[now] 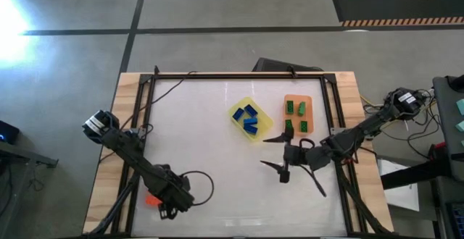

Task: Sort & place blocks by color
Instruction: Return to Home Position

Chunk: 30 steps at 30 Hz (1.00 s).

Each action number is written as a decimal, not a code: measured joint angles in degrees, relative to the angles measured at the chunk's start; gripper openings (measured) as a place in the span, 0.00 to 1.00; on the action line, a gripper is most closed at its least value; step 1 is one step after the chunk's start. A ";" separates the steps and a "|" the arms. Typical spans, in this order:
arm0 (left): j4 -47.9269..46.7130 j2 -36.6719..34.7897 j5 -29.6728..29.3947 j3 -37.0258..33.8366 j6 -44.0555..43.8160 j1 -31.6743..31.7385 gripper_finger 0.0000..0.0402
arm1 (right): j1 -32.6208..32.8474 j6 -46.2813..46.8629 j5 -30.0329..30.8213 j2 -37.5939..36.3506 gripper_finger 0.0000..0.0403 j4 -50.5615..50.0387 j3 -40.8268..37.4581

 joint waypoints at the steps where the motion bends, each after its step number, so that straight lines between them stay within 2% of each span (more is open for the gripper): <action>1: -0.04 -0.04 0.21 0.41 -0.01 0.00 0.64 | 0.11 0.97 -0.03 0.00 0.81 -0.67 0.00; 6: -0.95 -0.48 1.90 4.18 0.16 0.02 0.59 | 0.95 4.51 -0.11 0.00 0.81 -5.11 -0.23; 8: -0.92 -1.05 -0.68 6.11 1.72 0.02 0.55 | 1.54 4.46 -0.16 0.00 0.81 -5.35 -1.29; 12: 3.27 -2.67 -15.16 8.49 11.88 0.00 0.44 | 2.65 3.91 -1.12 0.00 0.81 0.53 -5.87; 14: 8.31 -4.06 -22.73 8.33 20.55 0.02 0.36 | 2.92 2.87 -3.45 0.00 0.81 5.78 -8.73; 16: 14.82 -5.79 -27.86 7.17 31.32 0.23 0.28 | 2.92 1.93 -6.02 0.00 0.81 11.13 -11.94; 19: 27.36 -9.07 -29.48 2.59 47.58 2.61 0.13 | 2.92 0.01 -6.68 -0.14 0.81 18.10 -16.28; 22: 39.37 -13.64 -29.70 -4.36 58.69 6.75 0.02 | 2.87 -0.60 -6.69 -0.98 0.81 22.69 -19.73; 26: 52.33 -20.32 -28.25 -15.58 66.90 13.15 0.02 | 2.84 -0.74 -8.09 -4.71 0.81 24.33 -23.24; 30: 61.58 -27.29 -24.08 -25.66 69.71 20.15 0.02 | 2.70 -2.20 -8.09 -11.94 0.81 24.25 -25.94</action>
